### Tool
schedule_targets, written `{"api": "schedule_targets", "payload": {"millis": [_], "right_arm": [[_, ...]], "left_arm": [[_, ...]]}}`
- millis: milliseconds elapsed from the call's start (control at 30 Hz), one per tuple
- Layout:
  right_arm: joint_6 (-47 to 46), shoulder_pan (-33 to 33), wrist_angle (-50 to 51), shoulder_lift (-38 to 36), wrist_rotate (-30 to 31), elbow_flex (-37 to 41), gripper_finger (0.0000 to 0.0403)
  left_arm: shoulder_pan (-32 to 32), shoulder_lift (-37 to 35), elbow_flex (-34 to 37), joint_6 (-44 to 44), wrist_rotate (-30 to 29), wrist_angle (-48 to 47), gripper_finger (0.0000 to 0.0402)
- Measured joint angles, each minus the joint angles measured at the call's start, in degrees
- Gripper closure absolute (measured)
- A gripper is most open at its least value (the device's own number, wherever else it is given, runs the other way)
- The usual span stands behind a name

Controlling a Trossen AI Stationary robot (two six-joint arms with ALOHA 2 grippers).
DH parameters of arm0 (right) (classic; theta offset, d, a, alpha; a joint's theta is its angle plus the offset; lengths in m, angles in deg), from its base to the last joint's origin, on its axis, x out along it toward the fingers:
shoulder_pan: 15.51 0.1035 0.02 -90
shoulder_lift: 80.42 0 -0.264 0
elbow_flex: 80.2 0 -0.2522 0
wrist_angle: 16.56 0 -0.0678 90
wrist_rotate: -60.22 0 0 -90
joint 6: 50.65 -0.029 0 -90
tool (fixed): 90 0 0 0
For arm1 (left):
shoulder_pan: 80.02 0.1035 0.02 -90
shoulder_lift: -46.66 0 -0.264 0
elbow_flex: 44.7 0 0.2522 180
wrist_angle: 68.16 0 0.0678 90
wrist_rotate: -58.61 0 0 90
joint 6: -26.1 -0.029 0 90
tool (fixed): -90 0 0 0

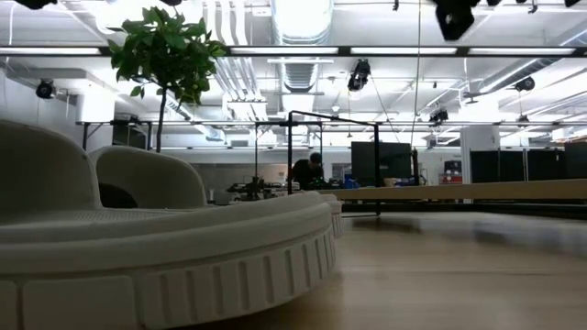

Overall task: Pick and place slides into the shelf
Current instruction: Put the top gray slide on the shelf

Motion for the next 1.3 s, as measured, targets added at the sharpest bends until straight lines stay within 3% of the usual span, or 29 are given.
{"api": "schedule_targets", "payload": {"millis": [167,300,900,1100,1300], "right_arm": [[0.2,3.4,-1.1,5.6,5.9,-0.3,0.0237],[0.6,4.4,-1.7,8.1,11.2,-0.1,0.0237],[-0.2,4.4,-2.0,11.3,11.8,-1.0,0.0237],[-1.8,4.4,-2.4,15.9,11.5,-0.6,0.0243],[2.4,4.6,-6.1,22.4,11.4,-4.3,0.025]], "left_arm": [[-0.1,0.5,0.2,-2.4,0.0,-4.8,0.0237],[-0.1,-0.6,0.6,1.4,-0.2,-8.2,0.0237],[-0.1,-0.6,0.7,4.4,-0.5,-12.1,0.0237],[-0.1,-1.1,0.5,6.0,-0.6,-11.9,0.0237],[-0.1,-1.0,0.5,6.0,-0.6,-12.1,0.0237]]}}
